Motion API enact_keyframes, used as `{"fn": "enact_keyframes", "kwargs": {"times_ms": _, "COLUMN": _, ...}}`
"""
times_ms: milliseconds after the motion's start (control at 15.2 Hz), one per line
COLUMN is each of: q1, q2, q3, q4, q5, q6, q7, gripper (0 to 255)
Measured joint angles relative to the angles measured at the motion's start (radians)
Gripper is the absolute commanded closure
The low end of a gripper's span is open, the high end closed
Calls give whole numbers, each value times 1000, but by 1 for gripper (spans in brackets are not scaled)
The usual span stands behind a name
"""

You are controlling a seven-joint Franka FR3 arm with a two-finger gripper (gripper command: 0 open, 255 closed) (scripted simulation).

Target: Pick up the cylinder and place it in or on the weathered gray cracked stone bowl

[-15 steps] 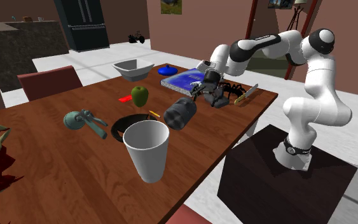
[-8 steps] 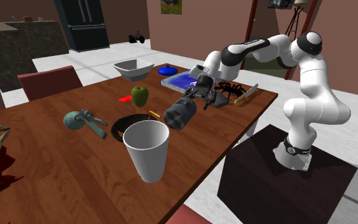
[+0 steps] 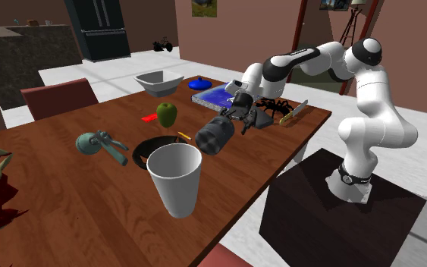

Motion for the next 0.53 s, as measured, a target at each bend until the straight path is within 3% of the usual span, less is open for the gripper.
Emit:
{"fn": "enact_keyframes", "kwargs": {"times_ms": 66, "q1": 0, "q2": 0, "q3": 0, "q4": 0, "q5": 0, "q6": 0, "q7": 0, "gripper": 0}}
{"fn": "enact_keyframes", "kwargs": {"times_ms": 132, "q1": 0, "q2": 0, "q3": 0, "q4": 0, "q5": 0, "q6": 0, "q7": 0, "gripper": 255}}
{"fn": "enact_keyframes", "kwargs": {"times_ms": 528, "q1": 0, "q2": 0, "q3": 0, "q4": 0, "q5": 0, "q6": 0, "q7": 0, "gripper": 255}}
